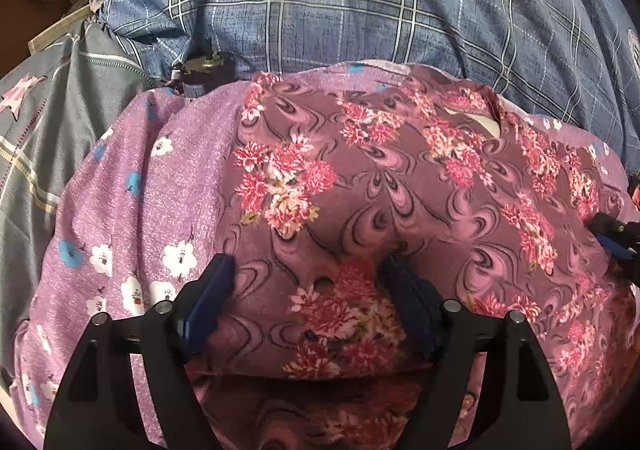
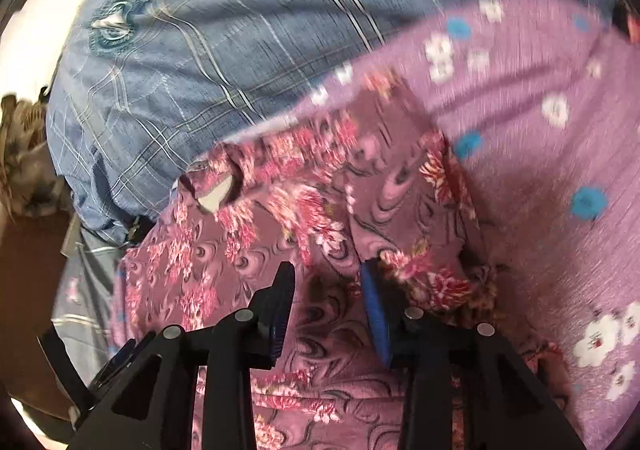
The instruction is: Fold small clothes
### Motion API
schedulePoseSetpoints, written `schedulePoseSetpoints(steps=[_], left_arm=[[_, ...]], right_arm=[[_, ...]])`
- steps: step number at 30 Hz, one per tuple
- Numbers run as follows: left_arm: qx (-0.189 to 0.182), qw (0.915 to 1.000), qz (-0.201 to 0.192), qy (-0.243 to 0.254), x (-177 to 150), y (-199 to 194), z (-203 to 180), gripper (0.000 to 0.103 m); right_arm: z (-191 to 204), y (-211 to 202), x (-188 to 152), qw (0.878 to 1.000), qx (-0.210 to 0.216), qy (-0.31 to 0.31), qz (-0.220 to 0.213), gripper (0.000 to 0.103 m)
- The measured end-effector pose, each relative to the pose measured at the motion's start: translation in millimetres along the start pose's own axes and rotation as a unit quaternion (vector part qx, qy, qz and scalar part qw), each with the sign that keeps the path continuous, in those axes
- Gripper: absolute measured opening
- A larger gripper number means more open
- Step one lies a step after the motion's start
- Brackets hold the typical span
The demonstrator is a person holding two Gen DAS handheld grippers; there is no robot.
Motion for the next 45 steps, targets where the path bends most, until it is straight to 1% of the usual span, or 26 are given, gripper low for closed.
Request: schedulePoseSetpoints(steps=[1, 3, 5, 6, 7, 8, 9, 10, 12, 15, 18, 20, 21, 23, 25, 27, 30, 32, 33, 36, 37, 38, 40, 41, 43, 45], left_arm=[[0.001, 1.0, -0.003, -0.002, 2, -3, 0, 0.079], [-0.015, 0.9997, -0.017, -0.011, 7, -10, -1, 0.079], [-0.021, 0.9993, -0.025, -0.02, 9, -12, -1, 0.08], [-0.018, 0.9995, -0.02, -0.019, 9, -10, -1, 0.08], [-0.009, 0.9998, -0.004, -0.018, 5, -3, 1, 0.08], [-0.003, 0.9998, 0.01, -0.015, 1, 2, 1, 0.083], [0.001, 0.9999, 0.013, -0.009, -1, 5, 1, 0.084], [0.009, 0.9999, 0.009, 0.003, 1, 4, -1, 0.085], [0.004, 0.9999, 0.012, 0.006, 2, 1, -1, 0.085], [-0.027, 0.9995, 0.008, -0.017, 0, -11, 7, 0.085], [-0.031, 0.9994, -0.007, -0.016, -9, -38, 23, 0.085], [-0.029, 0.9993, -0.018, -0.014, -17, -59, 35, 0.085], [-0.028, 0.9992, -0.024, -0.016, -22, -70, 43, 0.085], [-0.031, 0.9984, -0.038, -0.029, -38, -97, 63, 0.085], [-0.041, 0.9974, -0.038, -0.045, -64, -119, 81, 0.085], [-0.052, 0.9971, -0.02, -0.052, -97, -138, 96, 0.085], [-0.05, 0.9978, 0.002, -0.043, -136, -161, 109, 0.084], [-0.071, 0.9964, 0.01, -0.045, -162, -180, 112, 0.084], [-0.08, 0.9955, 0.012, -0.049, -169, -184, 111, 0.084], [-0.122, 0.9905, 0.026, -0.059, -198, -197, 103, 0.075], [-0.125, 0.9898, 0.031, -0.059, -206, -198, 99, 0.069], [-0.128, 0.9894, 0.038, -0.057, -215, -196, 95, 0.06], [-0.135, 0.9882, 0.053, -0.05, -228, -192, 86, 0.047], [-0.139, 0.9872, 0.06, -0.048, -232, -188, 80, 0.044], [-0.144, 0.9864, 0.064, -0.045, -238, -186, 74, 0.044], [-0.139, 0.9881, 0.057, -0.035, -238, -187, 68, 0.044]], right_arm=[[5, -3, 0, 1.0, -0.001, -0.006, 0.003, 0.038], [17, -12, -1, 0.999, 0.034, -0.013, -0.005, 0.038], [31, -13, -13, 0.998, 0.052, -0.038, 0.01, 0.038], [38, -8, -21, 0.997, 0.057, -0.052, 0.024, 0.038], [42, -2, -30, 0.995, 0.057, -0.064, 0.043, 0.039], [45, 7, -39, 0.994, 0.044, -0.083, 0.056, 0.037], [47, 3, -39, 0.994, 0.038, -0.093, 0.04, 0.037], [49, 0, -39, 0.994, 0.035, -0.101, 0.038, 0.037], [52, -9, -39, 0.993, 0.046, -0.098, 0.048, 0.038], [43, -27, -40, 0.994, 0.055, -0.086, 0.044, 0.04], [26, -53, -46, 0.995, 0.059, -0.078, 0.037, 0.043], [8, -75, -46, 0.996, 0.066, -0.064, 0.024, 0.049], [2, -83, -47, 0.996, 0.068, -0.059, 0.019, 0.05], [-16, -109, -54, 0.996, 0.075, -0.044, 0.002, 0.057], [-34, -126, -68, 0.996, 0.081, -0.029, -0.01, 0.062], [-56, -140, -88, 0.996, 0.085, -0.006, -0.012, 0.063], [-84, -153, -112, 0.997, 0.075, 0.017, -0.006, 0.063], [-98, -164, -126, 0.997, 0.077, 0.029, -0.003, 0.062], [-103, -168, -131, 0.996, 0.079, 0.034, -0.003, 0.062], [-113, -179, -149, 0.996, 0.079, 0.041, -0.001, 0.063], [-118, -183, -155, 0.996, 0.079, 0.04, 0.0, 0.063], [-122, -187, -162, 0.996, 0.076, 0.037, 0.001, 0.063], [-128, -193, -173, 0.997, 0.072, 0.035, 0.003, 0.063], [-131, -195, -179, 0.997, 0.072, 0.035, 0.005, 0.063], [-137, -198, -187, 0.997, 0.072, 0.037, 0.008, 0.063], [-144, -201, -197, 0.996, 0.074, 0.042, 0.013, 0.063]])
Point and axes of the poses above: each gripper's, at about its wrist camera, not at the fingertips, and y roughly the way its jaws point, z to its left, x to its top, the point moved 8 cm from there along y, roughly the way its jaws point, and after that the axes turned 10 degrees about -x, right-handed, at the moved point
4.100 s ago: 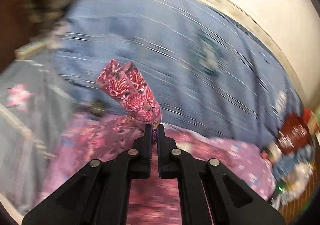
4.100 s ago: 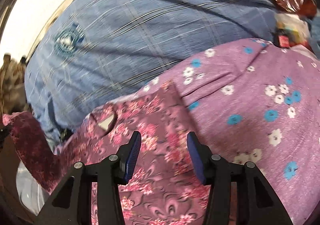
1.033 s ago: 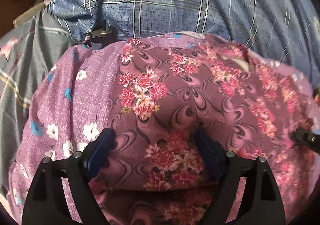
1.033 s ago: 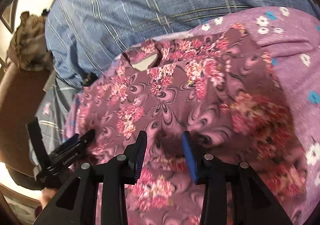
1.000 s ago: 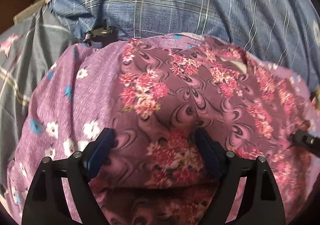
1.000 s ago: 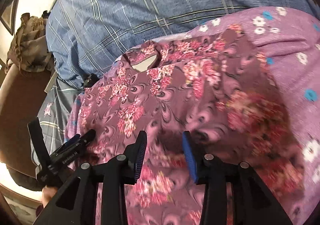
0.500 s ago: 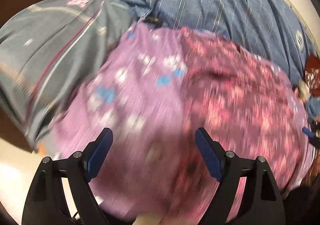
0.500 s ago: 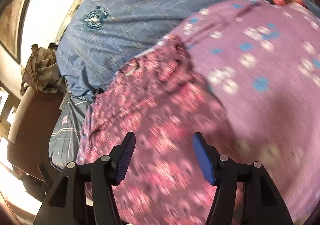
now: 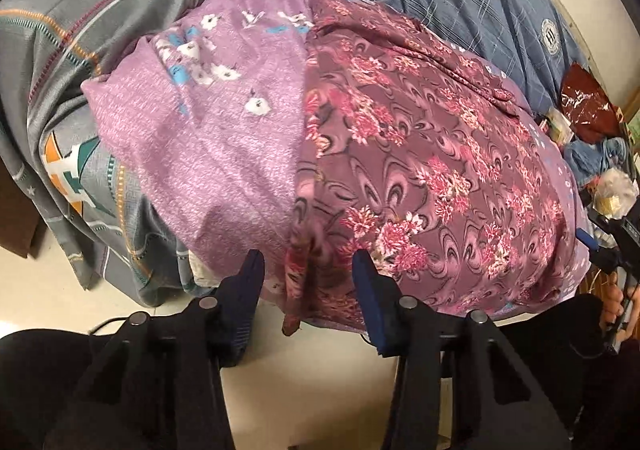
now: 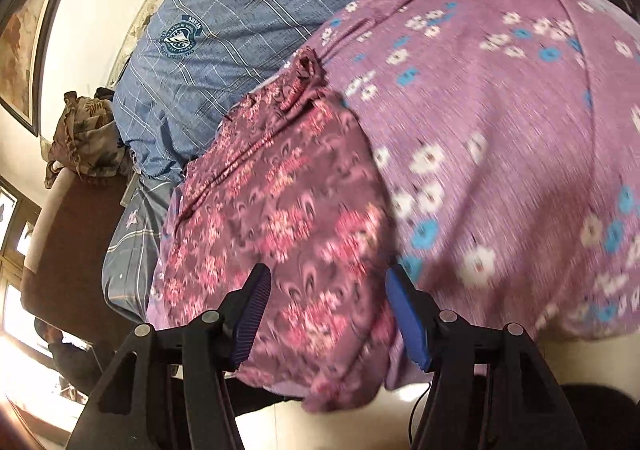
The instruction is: Fold small clothes
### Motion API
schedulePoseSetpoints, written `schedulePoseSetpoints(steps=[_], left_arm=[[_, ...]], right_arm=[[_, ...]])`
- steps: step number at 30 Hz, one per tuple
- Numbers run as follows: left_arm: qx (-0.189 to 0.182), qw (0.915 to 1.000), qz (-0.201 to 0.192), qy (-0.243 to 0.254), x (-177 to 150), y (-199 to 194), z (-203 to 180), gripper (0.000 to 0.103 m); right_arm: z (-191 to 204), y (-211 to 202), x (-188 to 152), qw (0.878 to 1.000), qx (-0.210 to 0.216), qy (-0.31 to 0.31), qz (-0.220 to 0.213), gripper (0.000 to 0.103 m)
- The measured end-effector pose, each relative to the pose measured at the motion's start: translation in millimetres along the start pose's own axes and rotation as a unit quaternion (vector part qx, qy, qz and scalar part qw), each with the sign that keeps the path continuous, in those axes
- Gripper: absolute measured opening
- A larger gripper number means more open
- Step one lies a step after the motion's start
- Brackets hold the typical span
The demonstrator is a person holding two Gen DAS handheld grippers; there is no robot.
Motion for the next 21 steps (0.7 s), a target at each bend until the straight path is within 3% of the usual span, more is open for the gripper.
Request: schedulePoseSetpoints(steps=[4, 9, 11, 13, 17, 19, 21], left_arm=[[0.004, 0.9995, -0.022, 0.021, 14, -2, -6, 0.044], [-0.032, 0.9991, -0.024, 0.009, 30, 16, -1, 0.043], [-0.045, 0.9987, -0.022, 0.002, 31, 24, 2, 0.035], [-0.061, 0.9978, -0.025, 0.006, 29, 29, 1, 0.035], [-0.082, 0.9962, -0.021, 0.018, 25, 26, -3, 0.015], [-0.11, 0.9937, -0.021, 0.011, 21, 22, -5, 0.014], [-0.109, 0.9937, -0.02, 0.013, 18, 21, -6, 0.014]], right_arm=[[-8, -5, -12, 1.0, 0.009, 0.005, 0.001, 0.063], [-19, -14, -17, 0.999, 0.032, 0.025, -0.011, 0.063], [-23, -15, -18, 0.998, 0.048, 0.032, -0.011, 0.063], [-29, -15, -17, 0.997, 0.058, 0.043, -0.015, 0.063], [-38, -8, -12, 0.991, 0.106, 0.082, -0.02, 0.062], [-36, 2, -14, 0.99, 0.11, 0.086, -0.008, 0.062], [-25, 16, -19, 0.992, 0.101, 0.07, 0.02, 0.062]])
Point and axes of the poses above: each gripper's, at about its wrist camera, not at the fingertips, and y roughly the way its jaws point, z to its left, x to its top, the point moved 8 cm from there along y, roughly the way its jaws point, and after that the axes turned 10 degrees about -x, right-handed, at the moved point
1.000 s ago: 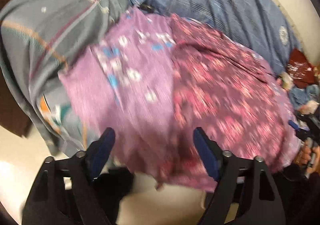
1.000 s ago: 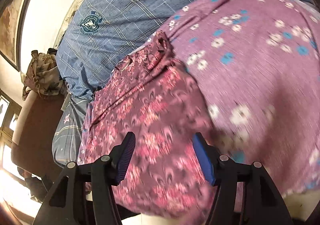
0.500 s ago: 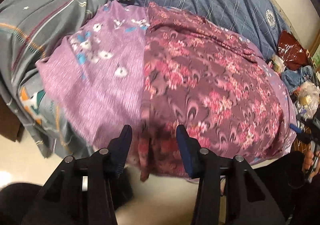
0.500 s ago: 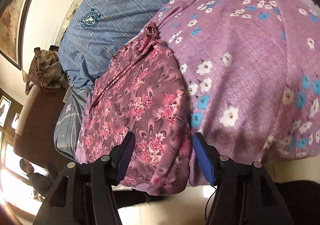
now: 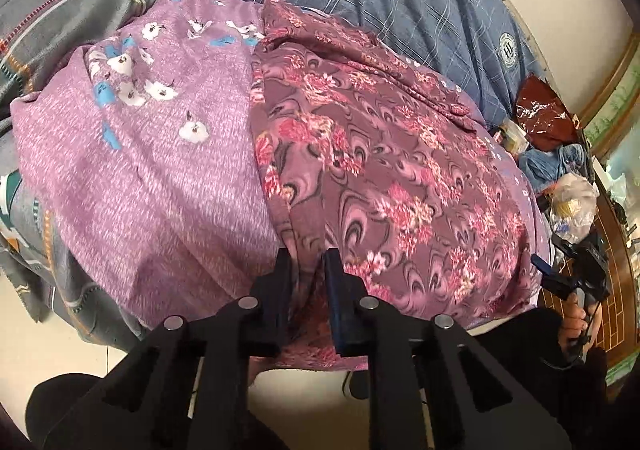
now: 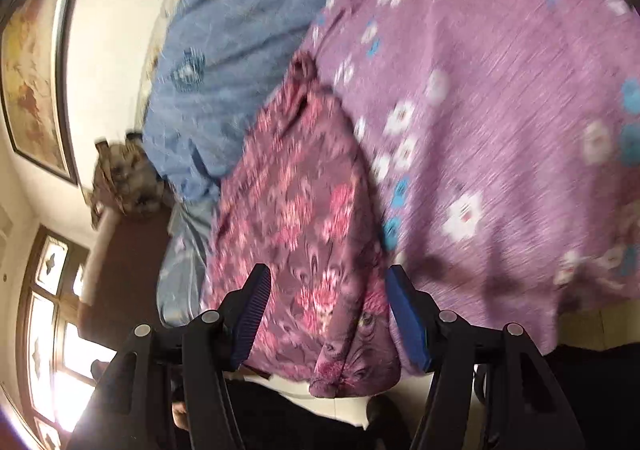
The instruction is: Fold small clothes
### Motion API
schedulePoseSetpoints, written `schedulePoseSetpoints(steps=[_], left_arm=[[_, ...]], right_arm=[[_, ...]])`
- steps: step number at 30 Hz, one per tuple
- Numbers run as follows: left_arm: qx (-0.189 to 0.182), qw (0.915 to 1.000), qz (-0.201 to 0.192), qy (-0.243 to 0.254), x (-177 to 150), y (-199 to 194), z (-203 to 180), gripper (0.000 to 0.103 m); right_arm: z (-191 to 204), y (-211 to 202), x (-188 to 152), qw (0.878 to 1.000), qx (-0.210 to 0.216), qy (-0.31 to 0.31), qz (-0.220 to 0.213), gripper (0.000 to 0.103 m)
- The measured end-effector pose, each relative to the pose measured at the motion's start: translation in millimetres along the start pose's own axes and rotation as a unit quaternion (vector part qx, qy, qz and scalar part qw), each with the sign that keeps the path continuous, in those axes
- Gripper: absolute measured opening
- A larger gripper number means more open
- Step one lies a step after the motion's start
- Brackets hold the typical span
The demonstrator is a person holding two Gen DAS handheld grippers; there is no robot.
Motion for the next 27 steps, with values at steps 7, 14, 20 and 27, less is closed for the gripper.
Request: schedulePoseSetpoints(steps=[7, 14, 20, 27], left_arm=[[0.003, 0.9996, 0.024, -0.017, -12, 7, 2, 0.039], [0.009, 0.9988, 0.046, -0.013, -17, 12, 5, 0.006], [-0.019, 0.9992, 0.035, -0.007, -17, 4, -6, 0.006], [0.012, 0.9965, 0.08, -0.019, -36, 11, 3, 0.049]], right_arm=[[12, 34, -20, 0.99, -0.119, -0.066, 0.041, 0.062], [14, 41, -27, 0.962, -0.239, -0.128, 0.037, 0.01], [15, 30, -31, 0.962, -0.236, -0.133, 0.031, 0.007], [17, 42, -48, 0.964, -0.226, -0.117, 0.077, 0.058]])
Point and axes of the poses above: each gripper's, at about its wrist camera, not at the fingertips, and y roughly the way its jaws point, z to its left, x to its top, the point moved 8 cm from there along y, roughly the way its jaws point, and after that the axes turned 10 degrees about -x, right-handed, at the moved point
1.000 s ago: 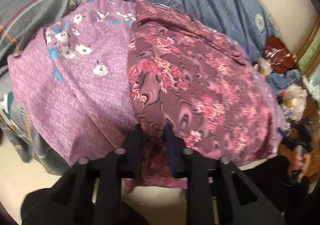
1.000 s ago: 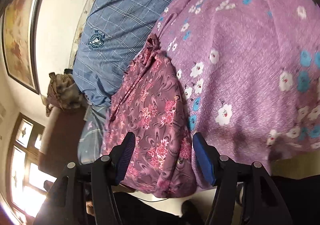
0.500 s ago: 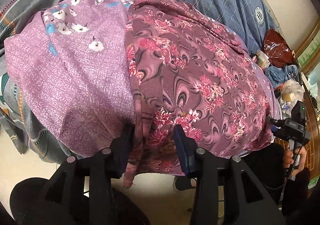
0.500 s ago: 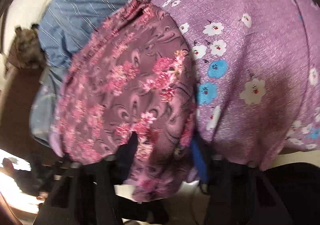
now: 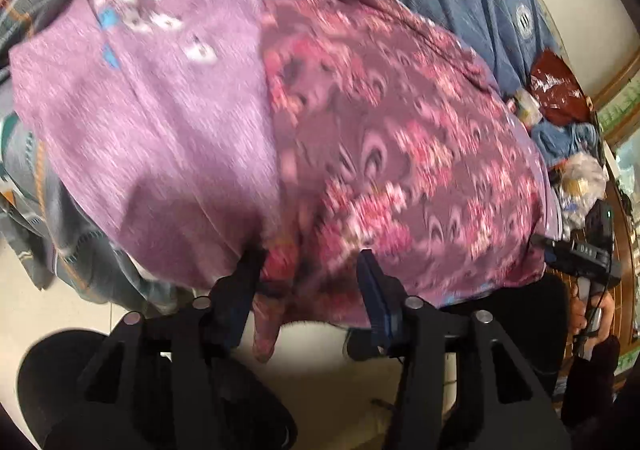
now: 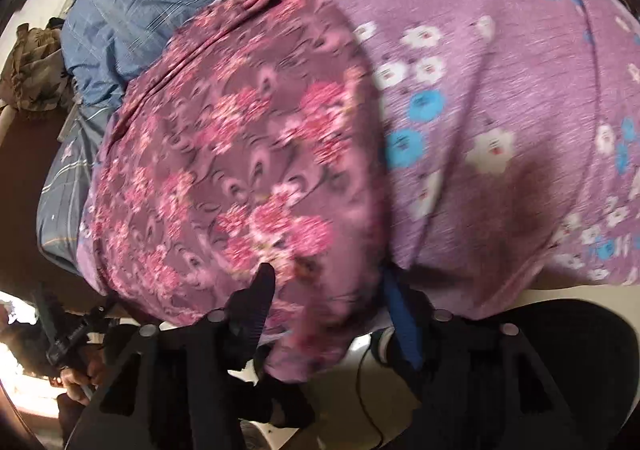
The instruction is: Fold small clothes
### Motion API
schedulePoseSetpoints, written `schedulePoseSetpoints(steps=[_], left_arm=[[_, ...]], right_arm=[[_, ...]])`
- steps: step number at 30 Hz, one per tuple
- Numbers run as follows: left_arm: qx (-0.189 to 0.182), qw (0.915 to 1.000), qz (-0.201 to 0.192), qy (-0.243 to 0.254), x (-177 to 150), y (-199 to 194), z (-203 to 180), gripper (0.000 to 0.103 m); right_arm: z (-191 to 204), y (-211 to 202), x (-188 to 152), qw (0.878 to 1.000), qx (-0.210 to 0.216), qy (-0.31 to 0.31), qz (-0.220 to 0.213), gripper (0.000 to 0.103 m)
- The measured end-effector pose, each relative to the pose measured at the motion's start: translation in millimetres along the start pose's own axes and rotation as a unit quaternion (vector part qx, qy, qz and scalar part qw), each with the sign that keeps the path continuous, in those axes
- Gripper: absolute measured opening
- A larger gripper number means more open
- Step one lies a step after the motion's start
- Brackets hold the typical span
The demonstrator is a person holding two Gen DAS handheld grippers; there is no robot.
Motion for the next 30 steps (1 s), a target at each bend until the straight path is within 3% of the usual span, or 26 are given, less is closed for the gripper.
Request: schedulePoseSetpoints(steps=[1, 3, 4, 5, 7, 10, 16, 20, 25, 28, 30], left_arm=[[0.001, 0.9999, 0.006, 0.012, -4, 2, -4, 0.049], [0.017, 0.9988, 0.022, 0.039, -8, 11, -8, 0.043], [0.027, 0.9981, 0.032, 0.045, -11, 14, -8, 0.021], [0.035, 0.9973, 0.046, 0.045, -13, 18, -5, 0.003], [0.03, 0.9976, 0.047, 0.039, -14, 17, -4, 0.003], [0.023, 0.9974, 0.048, 0.049, -16, 11, -6, 0.003], [-0.007, 0.9984, 0.033, 0.046, -9, -19, -14, 0.002], [-0.059, 0.9979, 0.002, 0.028, 2, -47, -23, 0.002], [-0.093, 0.9948, -0.034, 0.021, 18, -76, -39, 0.002], [-0.1, 0.9937, -0.046, 0.021, 24, -82, -47, 0.002], [-0.098, 0.994, -0.043, 0.021, 24, -77, -50, 0.002]], right_arm=[[4, 1, -1, 1.0, -0.006, -0.01, -0.004, 0.057], [9, 4, 0, 0.999, -0.033, -0.032, -0.014, 0.042], [10, 5, -2, 0.998, -0.048, -0.042, -0.012, 0.023], [10, 5, -2, 0.996, -0.065, -0.053, -0.013, 0.012], [8, 1, -3, 0.995, -0.071, -0.061, -0.016, 0.006], [6, -12, -2, 0.996, -0.058, -0.06, -0.024, 0.005], [5, -62, 7, 0.997, 0.052, -0.032, -0.042, 0.005], [13, -100, 18, 0.987, 0.143, -0.012, -0.067, 0.005], [19, -129, 32, 0.967, 0.235, 0.016, -0.093, 0.004], [18, -129, 34, 0.962, 0.256, 0.025, -0.09, 0.004], [16, -119, 32, 0.968, 0.237, 0.019, -0.081, 0.004]])
Point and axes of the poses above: each gripper's, at about its wrist camera, not at the fingertips, and y roughly the way its jaws point, z to its left, x to its top, the point moved 8 cm from there along y, roughly the way its jaws point, and after that the axes turned 10 degrees about -x, right-handed, at the moved point
